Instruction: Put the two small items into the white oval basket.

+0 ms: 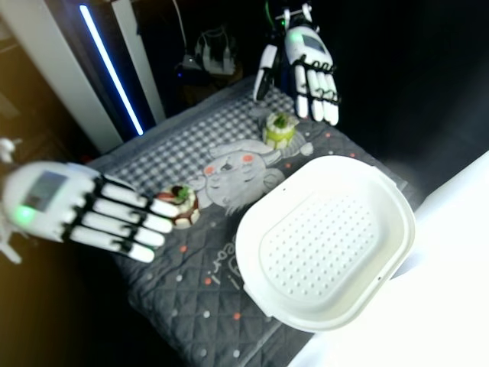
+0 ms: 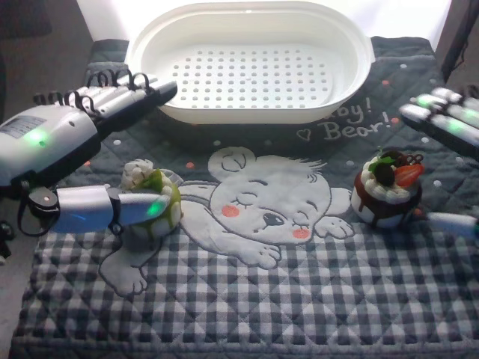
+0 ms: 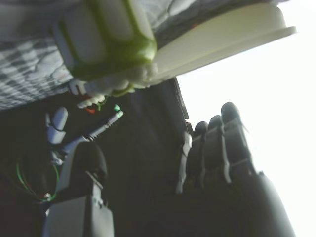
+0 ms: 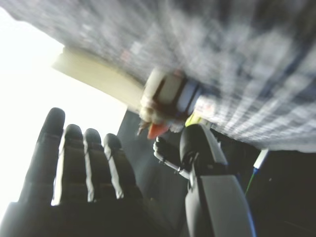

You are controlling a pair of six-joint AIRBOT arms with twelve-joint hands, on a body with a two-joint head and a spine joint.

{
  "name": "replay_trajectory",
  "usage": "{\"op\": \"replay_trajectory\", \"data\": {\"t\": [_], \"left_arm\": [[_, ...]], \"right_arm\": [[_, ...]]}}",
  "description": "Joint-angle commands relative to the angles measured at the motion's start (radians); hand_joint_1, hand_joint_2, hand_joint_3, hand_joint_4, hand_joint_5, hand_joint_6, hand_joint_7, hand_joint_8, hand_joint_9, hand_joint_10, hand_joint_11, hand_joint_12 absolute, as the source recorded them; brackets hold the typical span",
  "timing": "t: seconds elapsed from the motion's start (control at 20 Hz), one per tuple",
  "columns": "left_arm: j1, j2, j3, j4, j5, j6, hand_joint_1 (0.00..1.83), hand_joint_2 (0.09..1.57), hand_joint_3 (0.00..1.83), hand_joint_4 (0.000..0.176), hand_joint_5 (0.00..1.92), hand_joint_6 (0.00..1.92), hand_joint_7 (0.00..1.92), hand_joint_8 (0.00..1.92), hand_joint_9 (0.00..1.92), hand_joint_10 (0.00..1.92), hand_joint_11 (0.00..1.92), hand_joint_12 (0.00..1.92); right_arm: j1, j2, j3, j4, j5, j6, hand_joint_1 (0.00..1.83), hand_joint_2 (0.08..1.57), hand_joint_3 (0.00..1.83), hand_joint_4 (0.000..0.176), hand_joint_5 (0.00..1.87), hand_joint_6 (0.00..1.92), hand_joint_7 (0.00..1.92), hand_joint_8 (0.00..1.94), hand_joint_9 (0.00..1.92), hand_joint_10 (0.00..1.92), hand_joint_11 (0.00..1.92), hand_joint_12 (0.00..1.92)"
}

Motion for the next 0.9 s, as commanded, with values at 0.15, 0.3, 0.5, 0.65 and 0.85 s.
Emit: {"op": "replay_trajectory", "data": {"t": [0.15,0.3,0.5,0.65,0.85], "left_arm": [[-0.005,0.002,0.002,-0.009,-0.118,0.008,0.62,1.08,0.00,0.072,0.02,0.00,0.00,0.00,0.02,0.00,0.00,0.60],[-0.005,0.001,0.004,-0.010,-0.106,0.008,0.62,1.08,0.00,0.064,0.03,0.00,0.00,0.00,0.00,0.00,0.00,0.22],[-0.016,-0.017,0.024,-0.010,-0.050,0.009,0.67,1.07,0.00,0.077,0.02,0.01,0.00,0.00,0.01,0.00,0.00,0.45],[-0.026,-0.028,0.033,-0.005,-0.006,0.017,0.69,1.05,0.00,0.053,0.05,0.01,0.04,0.00,0.06,0.02,0.00,0.79],[-0.044,-0.034,0.035,0.025,0.055,0.024,0.80,1.03,0.00,0.031,0.11,0.01,0.10,0.01,0.10,0.04,0.00,1.11]], "right_arm": [[0.032,-0.001,-0.008,-0.061,0.099,0.005,0.68,1.11,0.00,0.000,0.00,0.00,0.00,0.00,0.00,0.00,0.00,0.00],[0.039,-0.007,-0.009,-0.076,0.094,0.008,0.62,1.13,0.01,0.031,0.00,0.00,0.00,0.00,0.00,0.00,0.00,0.00],[0.047,-0.042,0.014,-0.079,0.052,0.008,0.66,1.12,0.00,0.000,0.00,0.00,0.00,0.00,0.00,0.00,0.00,0.00],[0.056,-0.070,0.039,-0.079,-0.002,0.008,0.80,1.10,0.00,0.012,0.00,0.00,0.00,0.00,0.00,0.00,0.00,0.00],[0.058,-0.077,0.047,-0.083,-0.051,0.006,0.93,1.09,0.00,0.001,0.00,0.00,0.00,0.00,0.00,0.00,0.00,0.00]]}}
